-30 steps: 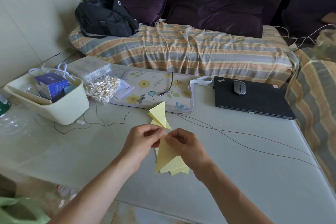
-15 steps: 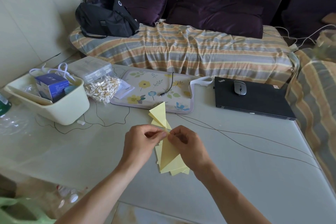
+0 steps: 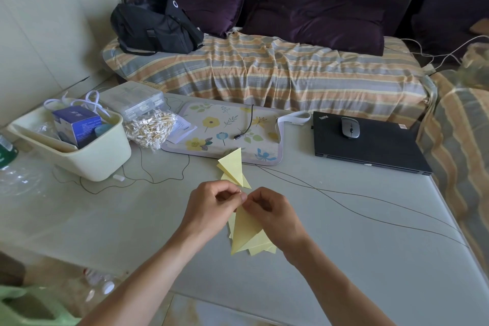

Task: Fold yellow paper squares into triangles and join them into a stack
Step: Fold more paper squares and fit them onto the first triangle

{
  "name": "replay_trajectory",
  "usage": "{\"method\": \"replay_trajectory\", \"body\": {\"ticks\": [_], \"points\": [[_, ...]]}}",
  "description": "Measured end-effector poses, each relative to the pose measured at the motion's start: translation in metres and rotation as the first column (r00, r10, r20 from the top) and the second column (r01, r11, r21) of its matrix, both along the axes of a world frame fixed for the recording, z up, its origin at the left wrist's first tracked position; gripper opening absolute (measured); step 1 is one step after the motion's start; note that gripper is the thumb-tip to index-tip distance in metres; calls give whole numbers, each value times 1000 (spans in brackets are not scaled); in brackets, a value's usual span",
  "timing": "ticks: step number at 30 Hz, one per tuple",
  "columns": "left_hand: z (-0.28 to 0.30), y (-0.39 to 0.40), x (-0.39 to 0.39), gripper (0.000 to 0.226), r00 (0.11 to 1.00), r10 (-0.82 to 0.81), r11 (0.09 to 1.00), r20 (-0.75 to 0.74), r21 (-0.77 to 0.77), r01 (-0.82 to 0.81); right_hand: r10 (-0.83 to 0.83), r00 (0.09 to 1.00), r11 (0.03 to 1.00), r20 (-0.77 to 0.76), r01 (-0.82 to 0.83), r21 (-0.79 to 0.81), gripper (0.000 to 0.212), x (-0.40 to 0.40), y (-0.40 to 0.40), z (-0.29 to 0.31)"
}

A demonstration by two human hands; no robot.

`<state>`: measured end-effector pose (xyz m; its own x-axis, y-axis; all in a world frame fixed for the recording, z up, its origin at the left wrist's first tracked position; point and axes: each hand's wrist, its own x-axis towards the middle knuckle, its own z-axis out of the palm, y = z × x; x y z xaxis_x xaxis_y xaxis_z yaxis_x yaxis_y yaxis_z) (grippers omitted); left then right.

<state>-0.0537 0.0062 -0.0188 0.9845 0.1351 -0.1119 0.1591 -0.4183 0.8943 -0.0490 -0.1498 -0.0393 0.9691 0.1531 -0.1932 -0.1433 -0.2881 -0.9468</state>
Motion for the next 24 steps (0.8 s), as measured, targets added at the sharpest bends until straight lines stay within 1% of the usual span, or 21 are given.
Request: {"method": "replay_trajectory", "body": {"ticks": [3, 6, 8, 10, 12, 14, 17, 21, 24], "points": [[1, 4, 1, 16, 999, -31, 999, -44, 18, 31, 17, 1000, 1000, 1, -17, -3, 17, -2, 1, 0], [2, 3, 0, 15, 999, -23, 999, -45, 22, 24, 32, 999, 999, -3, -32, -9, 16, -2, 2, 2], [2, 4, 0, 15, 999, 37, 999, -24, -6, -37, 32, 999, 999, -18, -33, -20, 16, 0, 2, 3], [1, 8, 3, 14, 991, 131, 991, 0, -41, -131, 35, 999, 999, -40, -36, -14, 16, 1, 2, 3], [0, 11, 6, 13, 977, 212, 974, 8, -87, -211, 25, 998, 1000, -63, -24, 12, 17, 1, 3, 3], [0, 12, 8, 11, 966, 257, 957, -3, -142, -255, 1, 997, 999, -80, 2, 42, 18, 2, 2, 2], [-2, 10, 8, 10, 962, 272, 941, -35, -199, -274, -28, 996, 998, -79, 32, 48, 19, 3, 2, 2], [-2, 9, 8, 12, 957, 288, 931, -35, -222, -288, -48, 997, 998, -62, 50, 38, 18, 4, 1, 1], [-3, 8, 8, 13, 962, 270, 935, -29, -232, -270, -59, 996, 997, -68, 63, 52, 17, 4, 0, 2]]}}
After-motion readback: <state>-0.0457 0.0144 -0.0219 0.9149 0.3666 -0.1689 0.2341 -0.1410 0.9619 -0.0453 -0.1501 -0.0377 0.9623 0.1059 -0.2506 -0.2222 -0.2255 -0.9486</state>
